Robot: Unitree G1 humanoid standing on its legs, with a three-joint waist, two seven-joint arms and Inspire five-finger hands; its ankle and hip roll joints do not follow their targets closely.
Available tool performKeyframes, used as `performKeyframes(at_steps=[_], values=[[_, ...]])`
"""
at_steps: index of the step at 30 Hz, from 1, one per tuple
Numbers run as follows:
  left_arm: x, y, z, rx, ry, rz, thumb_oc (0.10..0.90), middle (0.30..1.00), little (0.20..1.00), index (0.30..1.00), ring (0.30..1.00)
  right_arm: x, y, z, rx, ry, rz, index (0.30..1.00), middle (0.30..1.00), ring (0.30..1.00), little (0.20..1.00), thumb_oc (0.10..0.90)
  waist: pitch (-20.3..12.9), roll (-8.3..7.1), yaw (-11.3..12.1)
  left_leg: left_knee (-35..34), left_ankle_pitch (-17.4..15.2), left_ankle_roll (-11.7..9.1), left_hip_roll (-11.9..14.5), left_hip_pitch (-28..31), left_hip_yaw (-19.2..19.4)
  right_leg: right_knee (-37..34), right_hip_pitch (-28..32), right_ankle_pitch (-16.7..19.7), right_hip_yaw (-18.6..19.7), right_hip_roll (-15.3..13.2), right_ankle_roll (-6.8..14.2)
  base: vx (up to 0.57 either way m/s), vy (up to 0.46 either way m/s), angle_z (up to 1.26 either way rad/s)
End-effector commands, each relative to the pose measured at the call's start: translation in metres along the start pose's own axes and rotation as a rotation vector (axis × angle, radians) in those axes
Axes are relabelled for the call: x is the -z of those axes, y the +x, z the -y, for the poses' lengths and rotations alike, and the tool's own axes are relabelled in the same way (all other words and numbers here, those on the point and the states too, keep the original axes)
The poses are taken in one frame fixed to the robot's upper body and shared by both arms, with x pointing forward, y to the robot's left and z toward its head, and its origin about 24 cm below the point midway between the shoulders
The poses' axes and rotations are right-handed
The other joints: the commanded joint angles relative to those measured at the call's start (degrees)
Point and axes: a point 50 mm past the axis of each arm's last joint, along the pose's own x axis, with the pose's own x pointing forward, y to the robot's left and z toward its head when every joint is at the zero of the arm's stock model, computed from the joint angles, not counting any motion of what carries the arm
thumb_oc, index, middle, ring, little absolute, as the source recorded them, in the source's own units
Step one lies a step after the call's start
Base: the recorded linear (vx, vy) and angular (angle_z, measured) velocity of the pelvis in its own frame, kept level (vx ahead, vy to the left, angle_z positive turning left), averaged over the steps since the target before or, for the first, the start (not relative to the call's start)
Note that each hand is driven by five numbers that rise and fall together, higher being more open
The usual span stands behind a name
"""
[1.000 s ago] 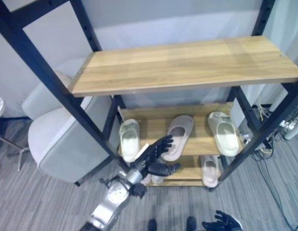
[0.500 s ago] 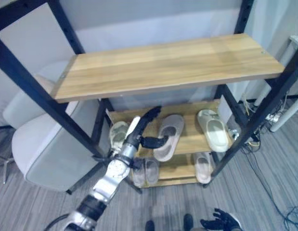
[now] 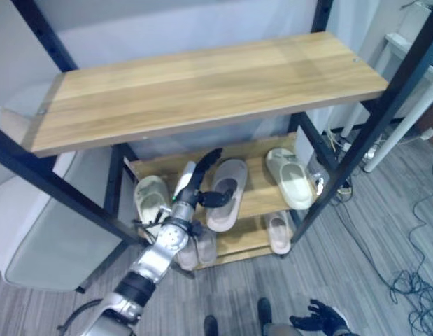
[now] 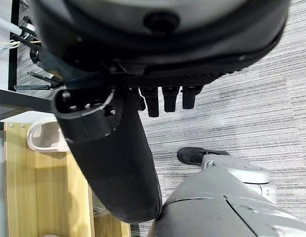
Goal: Arrange the slippers neatly on the shoe rack.
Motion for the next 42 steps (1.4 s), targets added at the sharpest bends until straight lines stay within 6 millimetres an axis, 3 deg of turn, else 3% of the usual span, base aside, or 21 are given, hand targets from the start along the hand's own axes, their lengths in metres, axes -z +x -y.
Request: performKeyframes(at_steps=[1, 7, 8, 10, 24, 37, 42], values=[[-0.066, 0.043, -0.018, -0.107, 0.012, 0.273, 0.800, 0.900, 0.900, 0.900, 0.900, -0.018, 0.001, 0.010, 0.018, -0.033, 0.089, 0.900, 0.900, 0.900, 0.900, 0.800, -0.8, -1.35, -0.4, -0.5, -0.3, -1.5, -0.3, -3.5, 3.2, 0.0, 2.9, -6.4, -0.1, -1.6, 5.1, -0.03, 0.023, -0.10], [-0.059, 0.051, -0.017, -0.109, -0.001, 0.219, 0.800, 0.900, 0.900, 0.900, 0.900, -0.018, 0.000, 0.008, 0.010, -0.030, 0.103, 0.900, 0.900, 0.900, 0.900, 0.800, -0.9, -2.16, -1.1, -0.5, -0.2, -1.3, -0.1, -4.7, 4.0, 0.0, 1.2, -5.6, 1.2, -1.4, 5.2, -0.01, 0.010, -0.12], [-0.056, 0.051, -0.016, -0.104, -0.007, 0.204, 0.750, 0.825, 0.825, 0.825, 0.825, -0.018, 0.000, 0.008, 0.011, -0.031, 0.100, 0.900, 0.900, 0.900, 0.900, 0.800, -1.0, -2.30, -1.1, -0.5, -0.2, -1.3, -0.1, -4.6, 4.1, 0.0, 1.2, -5.6, 1.3, -1.4, 5.3, 0.00, 0.000, 0.00], [-0.053, 0.052, -0.014, -0.093, -0.030, 0.184, 0.400, 0.300, 0.300, 0.300, 0.300, -0.017, -0.001, 0.008, 0.009, -0.031, 0.099, 0.900, 0.900, 0.900, 0.900, 0.800, -1.0, -2.40, -1.3, -0.5, -0.3, -1.3, -0.1, -4.5, 4.3, 0.0, 1.3, -5.5, 1.4, -1.4, 5.3, 0.01, 0.003, -0.02], [-0.043, 0.040, -0.003, -0.034, -0.150, 0.156, 0.400, 0.300, 0.300, 0.300, 0.300, -0.013, -0.002, 0.008, 0.010, -0.001, 0.088, 0.900, 0.900, 0.900, 0.900, 0.800, -1.3, -1.84, -0.7, -0.5, -0.8, -1.3, -0.5, -2.4, 3.8, 0.0, 3.4, -6.4, 0.7, -1.5, 5.0, 0.01, -0.002, -0.03], [-0.044, -0.008, 0.013, 0.085, -0.369, 0.215, 0.400, 0.300, 0.300, 0.300, 0.300, -0.002, -0.001, 0.004, 0.018, 0.049, 0.031, 0.900, 0.900, 0.900, 0.900, 0.800, -0.7, 0.00, 1.8, -0.5, -0.4, -1.5, -0.6, -0.8, 2.3, 0.0, 6.3, -7.7, -1.1, -1.3, 4.1, 0.00, -0.026, 0.06], [-0.039, -0.034, 0.040, 0.242, -0.527, 0.167, 0.400, 0.300, 0.300, 0.300, 0.300, 0.002, 0.000, 0.007, 0.031, 0.053, -0.002, 0.900, 0.900, 0.900, 0.900, 0.800, -0.4, 1.14, 2.8, -0.5, 0.0, -1.5, -0.6, 0.2, 1.4, 0.0, 7.7, -8.6, -1.8, -1.1, 3.6, -0.01, -0.035, 0.12]])
